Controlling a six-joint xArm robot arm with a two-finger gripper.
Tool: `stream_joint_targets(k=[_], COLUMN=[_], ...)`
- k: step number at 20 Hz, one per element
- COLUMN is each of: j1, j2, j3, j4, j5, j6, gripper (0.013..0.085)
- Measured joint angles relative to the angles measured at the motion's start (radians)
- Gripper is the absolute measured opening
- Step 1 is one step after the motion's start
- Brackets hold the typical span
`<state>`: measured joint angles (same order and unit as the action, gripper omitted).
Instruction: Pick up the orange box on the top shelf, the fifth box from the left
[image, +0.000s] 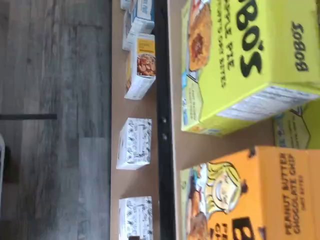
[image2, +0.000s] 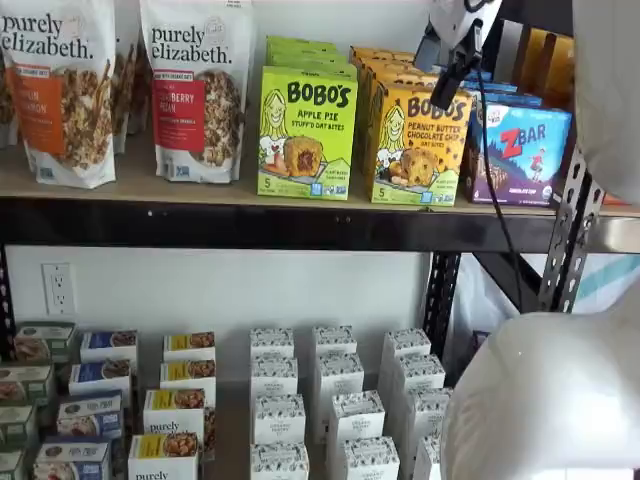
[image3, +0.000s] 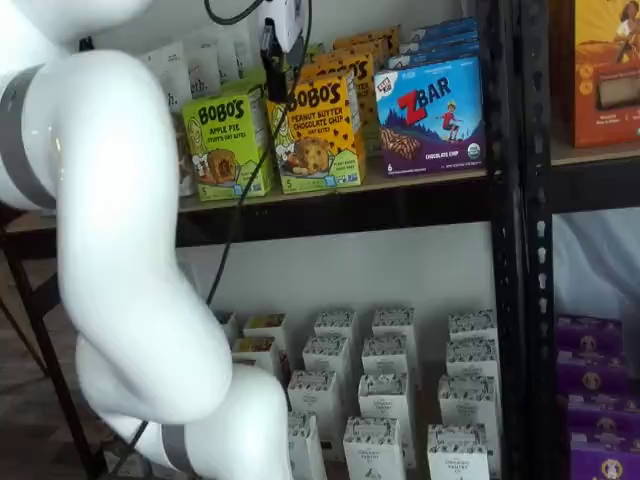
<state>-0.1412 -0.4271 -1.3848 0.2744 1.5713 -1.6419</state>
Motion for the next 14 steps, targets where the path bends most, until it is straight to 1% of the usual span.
stream_joint_targets(k=[5, 10, 14], j1=[-0.007, -0.007, -0.003], j2=[0.050, 0.079, 0.100], j3=[-0.039, -0.045, -0.050], j4=[-0.031, -0.059, -0.084], j5=[-0.009, -0.039, -0.048], j6=[-0.018, -0.031, -0.035], gripper=[0.0850, 0.0850, 0.0850])
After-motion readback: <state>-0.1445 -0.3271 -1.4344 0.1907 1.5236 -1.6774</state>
